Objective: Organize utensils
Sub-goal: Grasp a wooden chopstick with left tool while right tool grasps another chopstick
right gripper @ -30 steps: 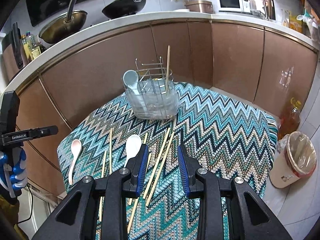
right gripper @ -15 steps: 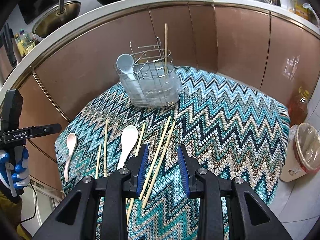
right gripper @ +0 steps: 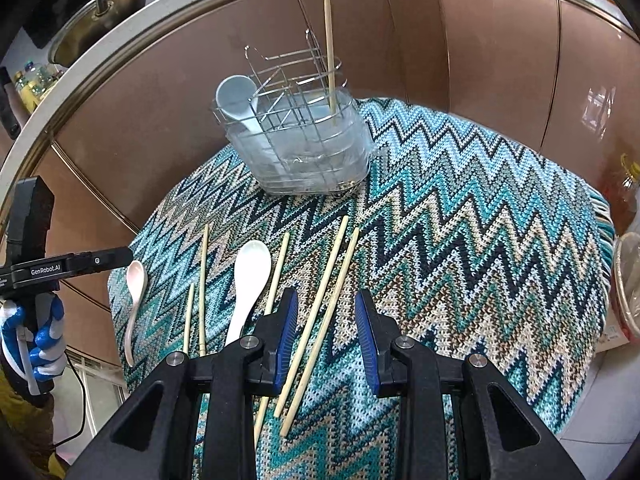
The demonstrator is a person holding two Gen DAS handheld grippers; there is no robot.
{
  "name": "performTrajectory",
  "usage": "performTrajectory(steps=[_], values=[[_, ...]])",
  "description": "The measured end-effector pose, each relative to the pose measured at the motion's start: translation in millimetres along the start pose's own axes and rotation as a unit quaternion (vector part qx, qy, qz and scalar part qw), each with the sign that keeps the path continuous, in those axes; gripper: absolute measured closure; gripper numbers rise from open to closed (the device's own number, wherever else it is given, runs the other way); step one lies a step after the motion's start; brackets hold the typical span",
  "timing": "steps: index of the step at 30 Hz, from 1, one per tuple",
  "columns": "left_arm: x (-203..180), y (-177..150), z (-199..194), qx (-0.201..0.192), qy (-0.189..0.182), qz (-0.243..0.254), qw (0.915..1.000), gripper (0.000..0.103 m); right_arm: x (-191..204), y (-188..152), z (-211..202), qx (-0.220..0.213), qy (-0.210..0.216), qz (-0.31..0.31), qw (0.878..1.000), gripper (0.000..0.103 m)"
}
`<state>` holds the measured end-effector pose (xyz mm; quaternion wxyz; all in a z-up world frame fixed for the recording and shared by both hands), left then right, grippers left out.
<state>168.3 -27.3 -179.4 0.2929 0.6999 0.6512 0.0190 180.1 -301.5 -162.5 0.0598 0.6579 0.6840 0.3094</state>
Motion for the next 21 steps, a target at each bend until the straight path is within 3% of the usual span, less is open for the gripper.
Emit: performTrajectory(steps=[6,11,21], values=[[-2.9,6.9,17.6,0.018,-0.012,-0.012,0.9997,0.052,-1.2,6.3,17.0,0.018,0.006,0.002,1.000,0.073],[-3.7,10.8,42.9,0.048,-0.024,-0.029,0.9981,0.063,-5.2,11.0,35.6,0.036,0.010,0.010,0.999,0.073],[5.5,32.9,81.1,0.080,-0.010,-0.054,0.9953,0.072,-12.2,34.2,87.7,0.080,-0.013,0.020,0.997,0.083]])
Point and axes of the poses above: each gripper's, at about its wrist camera, not at the fingertips, and z roughly the way its jaws point, x to its left, y to its top, the point moved 7 cm from there along z, roughly the way its jaws point, and after that the axes turned 6 degrees about z, right-handed, at the moved point
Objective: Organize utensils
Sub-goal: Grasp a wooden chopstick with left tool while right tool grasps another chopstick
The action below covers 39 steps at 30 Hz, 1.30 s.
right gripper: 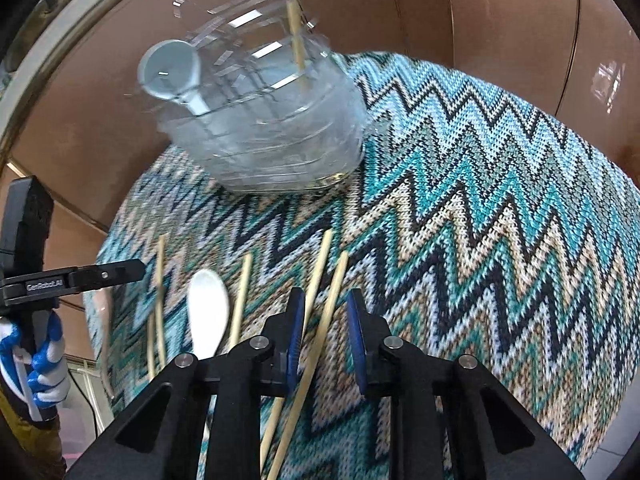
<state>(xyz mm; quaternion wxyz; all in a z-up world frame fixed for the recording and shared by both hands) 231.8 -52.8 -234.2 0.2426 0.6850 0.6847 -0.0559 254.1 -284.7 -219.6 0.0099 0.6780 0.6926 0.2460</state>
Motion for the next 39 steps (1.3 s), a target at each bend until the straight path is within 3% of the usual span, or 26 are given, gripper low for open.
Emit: performTrajectory(steps=[12,15,17,27,32,39], values=[[-6.7,15.6,32.1,0.057,0.023,-0.007,0.9981,0.077,-2.7,2.6,23.4,0.039,-0.045,-0.033,0.998,0.085],[-13.3,18.5,38.8,0.056,0.031,-0.014,0.9978,0.087,2.0,3.9,28.0,0.040,-0.052,-0.037,0.997,0.089],[-16.8,18.3,43.2,0.052,0.032,-0.025,0.9978,0.094,5.0,3.8,30.9,0.040,-0.051,-0.036,0.997,0.092],[-10.3,11.9,33.3,0.015,-0.023,-0.082,0.9963,0.098,-6.8,2.4,3.3,0.013,-0.027,-0.020,0.999,0.095],[-12.5,11.7,-0.2,-0.019,-0.046,-0.075,0.9959,0.098,-6.3,1.5,-27.3,-0.016,-0.017,-0.019,1.000,0.095],[-24.0,0.9,-58.8,-0.075,-0.050,-0.042,0.9951,0.098,-0.8,-6.6,-74.7,-0.063,-0.008,-0.028,0.998,0.096]])
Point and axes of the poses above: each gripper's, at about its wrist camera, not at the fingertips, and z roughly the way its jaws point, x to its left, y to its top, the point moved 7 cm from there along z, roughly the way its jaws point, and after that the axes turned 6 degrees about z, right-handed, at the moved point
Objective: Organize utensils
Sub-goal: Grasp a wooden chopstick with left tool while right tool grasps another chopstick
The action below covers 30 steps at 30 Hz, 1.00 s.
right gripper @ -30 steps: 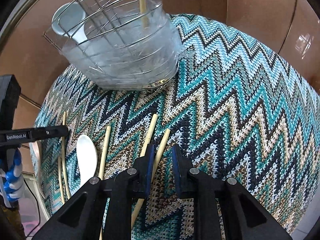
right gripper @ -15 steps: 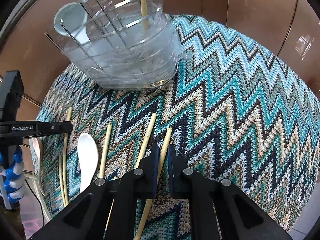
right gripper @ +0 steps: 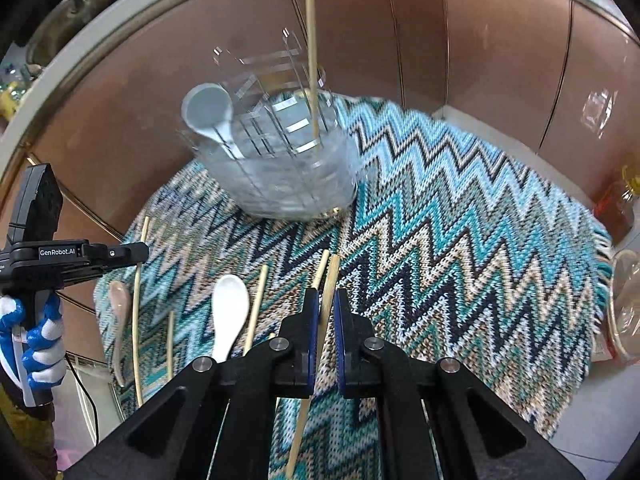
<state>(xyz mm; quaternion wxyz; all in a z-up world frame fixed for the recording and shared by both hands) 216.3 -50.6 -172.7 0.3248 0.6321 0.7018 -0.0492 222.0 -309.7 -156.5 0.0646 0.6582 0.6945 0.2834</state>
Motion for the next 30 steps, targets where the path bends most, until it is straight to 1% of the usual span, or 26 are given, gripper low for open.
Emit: performTrajectory(steps=[8,12,18,24,28,30], values=[[-15.3,-11.3,-57.9,-0.051,-0.011,0.031,0.9982,0.098,16.5,-18.1,-51.5,-0.043,0.001,-0.006,0.999,0.097],[-21.9,-20.5,-87.8,-0.075,-0.019,0.044,0.9960,0.098,24.3,-27.7,-82.0,-0.065,-0.003,-0.009,0.998,0.098],[-34.2,-32.5,-131.1,-0.114,-0.017,0.068,0.9910,0.098,39.3,-38.0,-125.6,-0.103,-0.001,-0.016,0.995,0.098],[-42.9,-37.4,-171.1,-0.161,-0.005,0.097,0.9822,0.098,58.5,-41.0,-149.9,-0.132,0.010,-0.033,0.991,0.098],[-44.8,-35.6,-197.9,-0.207,0.006,0.119,0.9710,0.098,69.4,-38.6,-163.4,-0.152,0.017,-0.046,0.987,0.098],[-45.0,-32.7,-206.9,-0.221,0.006,0.122,0.9675,0.098,74.5,-34.5,-169.3,-0.162,0.022,-0.050,0.985,0.098]])
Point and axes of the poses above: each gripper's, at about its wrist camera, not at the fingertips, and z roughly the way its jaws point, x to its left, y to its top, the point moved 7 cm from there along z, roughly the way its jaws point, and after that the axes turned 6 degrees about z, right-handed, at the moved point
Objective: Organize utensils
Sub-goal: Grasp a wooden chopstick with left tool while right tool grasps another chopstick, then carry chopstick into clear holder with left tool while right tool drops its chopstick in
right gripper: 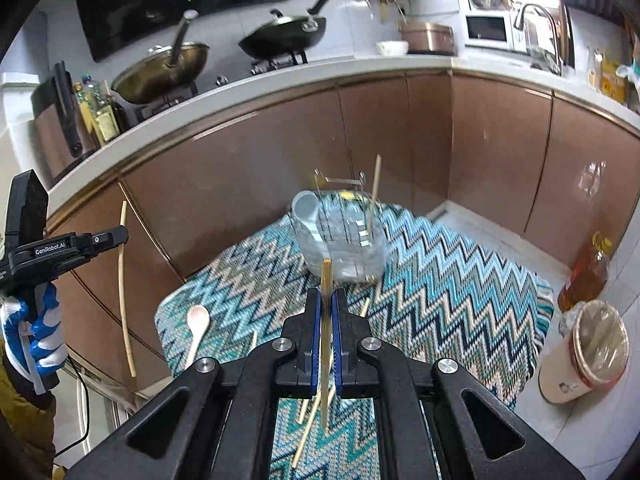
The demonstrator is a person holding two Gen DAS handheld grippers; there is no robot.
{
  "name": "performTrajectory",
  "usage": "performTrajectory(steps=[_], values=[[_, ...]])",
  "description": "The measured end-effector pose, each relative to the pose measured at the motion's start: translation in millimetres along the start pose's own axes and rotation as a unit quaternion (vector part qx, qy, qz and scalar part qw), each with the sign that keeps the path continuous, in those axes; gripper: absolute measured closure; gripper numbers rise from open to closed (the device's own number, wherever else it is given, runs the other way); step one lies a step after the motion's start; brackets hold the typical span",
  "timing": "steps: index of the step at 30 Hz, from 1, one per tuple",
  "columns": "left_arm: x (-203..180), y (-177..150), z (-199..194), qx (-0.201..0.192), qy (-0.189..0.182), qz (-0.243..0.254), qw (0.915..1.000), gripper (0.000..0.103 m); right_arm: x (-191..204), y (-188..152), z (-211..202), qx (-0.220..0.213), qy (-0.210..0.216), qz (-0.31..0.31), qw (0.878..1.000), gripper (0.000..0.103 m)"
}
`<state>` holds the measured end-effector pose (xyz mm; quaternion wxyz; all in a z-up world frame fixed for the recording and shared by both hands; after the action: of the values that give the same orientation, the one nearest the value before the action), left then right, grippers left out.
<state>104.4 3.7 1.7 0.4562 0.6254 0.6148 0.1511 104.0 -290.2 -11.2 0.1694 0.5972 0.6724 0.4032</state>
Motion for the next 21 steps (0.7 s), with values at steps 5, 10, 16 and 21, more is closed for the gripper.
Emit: performTrajectory(steps=[5,10,16,21], values=[[2.8,14.0,-1.3,-0.032,0.010,0.013,0.9994,0.098,9.1,17.0,-6.3,-0.022,0.014,-0.005,1.000,0.098],[4.2,27.5,6.8,-0.050,0.016,0.019,0.9984,0.098,8.8,32.3,-2.6,-0.037,0.031,-0.003,0.999,0.098],[-3.3,46.7,16.8,-0.079,0.021,0.031,0.9962,0.098,8.1,53.5,1.9,-0.058,0.051,0.001,0.997,0.098],[-12.2,62.5,25.8,-0.097,0.019,0.042,0.9942,0.098,9.6,73.2,5.5,-0.077,0.066,-0.001,0.995,0.098]])
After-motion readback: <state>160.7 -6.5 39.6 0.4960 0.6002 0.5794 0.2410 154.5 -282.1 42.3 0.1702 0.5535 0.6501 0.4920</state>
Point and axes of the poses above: each gripper's, at about its wrist camera, not at the fingertips, and z roughly the way its jaws point, x to its left, y to its top, the point moved 7 cm from there along z, roughly the way its jaws point, and after that the axes turned 6 degrees about z, right-handed, at the moved point
